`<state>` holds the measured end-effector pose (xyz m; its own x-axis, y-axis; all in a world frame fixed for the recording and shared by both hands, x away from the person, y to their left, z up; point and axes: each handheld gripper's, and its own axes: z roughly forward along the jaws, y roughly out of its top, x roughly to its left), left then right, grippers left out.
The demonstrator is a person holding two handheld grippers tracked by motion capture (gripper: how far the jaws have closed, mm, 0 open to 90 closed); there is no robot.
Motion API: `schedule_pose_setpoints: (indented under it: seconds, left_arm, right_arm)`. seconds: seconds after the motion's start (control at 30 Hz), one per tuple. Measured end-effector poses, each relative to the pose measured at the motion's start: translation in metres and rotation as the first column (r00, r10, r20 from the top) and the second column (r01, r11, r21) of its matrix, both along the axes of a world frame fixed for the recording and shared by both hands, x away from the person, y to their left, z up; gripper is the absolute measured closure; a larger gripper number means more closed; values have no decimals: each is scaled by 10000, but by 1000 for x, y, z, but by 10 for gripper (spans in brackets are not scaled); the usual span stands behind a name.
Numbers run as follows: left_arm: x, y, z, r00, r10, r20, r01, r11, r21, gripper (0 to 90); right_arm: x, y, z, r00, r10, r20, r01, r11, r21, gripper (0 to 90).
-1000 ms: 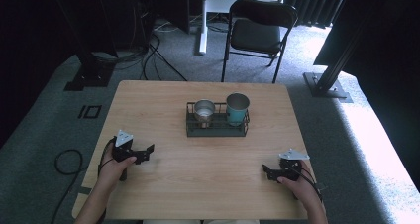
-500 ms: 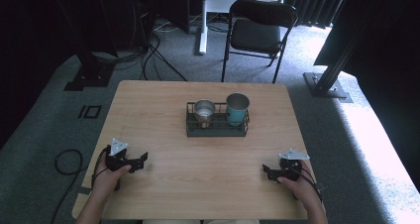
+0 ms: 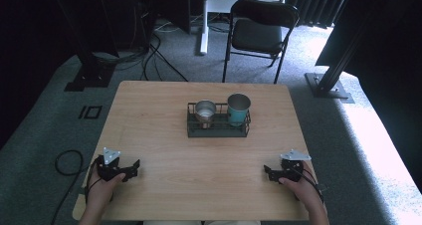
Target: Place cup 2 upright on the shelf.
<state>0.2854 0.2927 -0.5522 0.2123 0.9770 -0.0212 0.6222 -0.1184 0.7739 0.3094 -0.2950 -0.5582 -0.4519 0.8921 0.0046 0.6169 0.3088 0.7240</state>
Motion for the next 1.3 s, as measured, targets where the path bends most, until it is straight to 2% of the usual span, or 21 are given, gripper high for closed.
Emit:
schedule_pose_setpoints:
  seconds: [0.17, 0.27, 0.33, 0.4, 0.47, 0.67, 0.83, 0.9, 1.27, 1.3]
  left_arm:
    - [-4, 4, -1, 9997, 208, -83, -209, 9998, -75, 16]
    - [-7, 6, -1, 9994, 333, -125, -332, 9994, 49, 16]
    - [-9, 7, -1, 9983, 511, -289, -507, 9986, 155, 16]
    - [-10, 9, -2, 9967, 751, -304, -740, 9967, 342, 16]
    - [-11, 11, -2, 9943, 916, -542, -897, 9953, 364, 16]
    - [-15, 17, -3, 9852, 1517, -801, -1473, 9874, 587, 16]
    - [-15, 19, -4, 9811, 1607, -1078, -1535, 9855, 716, 16]
    - [-15, 20, -4, 9801, 1606, -1162, -1544, 9861, 607, 16]
    - [-15, 20, -5, 9789, 1685, -1158, -1636, 9852, 510, 16]
    - [-14, 18, -5, 9741, 1944, -1158, -1895, 9805, 517, 16]
  right_arm:
    - [0, 0, 0, 10000, -2, -1, 2, 10000, 3, 119]
    - [0, 0, 0, 10000, 0, 1, 0, 10000, 1, 119]
    - [0, 0, 0, 10000, 0, 0, 0, 10000, 2, 119]
    - [0, 0, 0, 10000, 2, 3, -2, 10000, 0, 119]
    - [0, 0, 0, 10000, 1, 3, -1, 10000, -2, 119]
    - [0, 0, 0, 10000, -1, -1, 1, 10000, 1, 119]
    - [0, 0, 0, 10000, 1, 1, -1, 10000, 0, 119]
    - [0, 0, 0, 10000, 2, 3, -2, 10000, -1, 119]
    - [0, 0, 0, 10000, -1, 2, 1, 10000, 2, 119]
    - [0, 0, 0, 10000, 0, 5, 0, 10000, 1, 119]
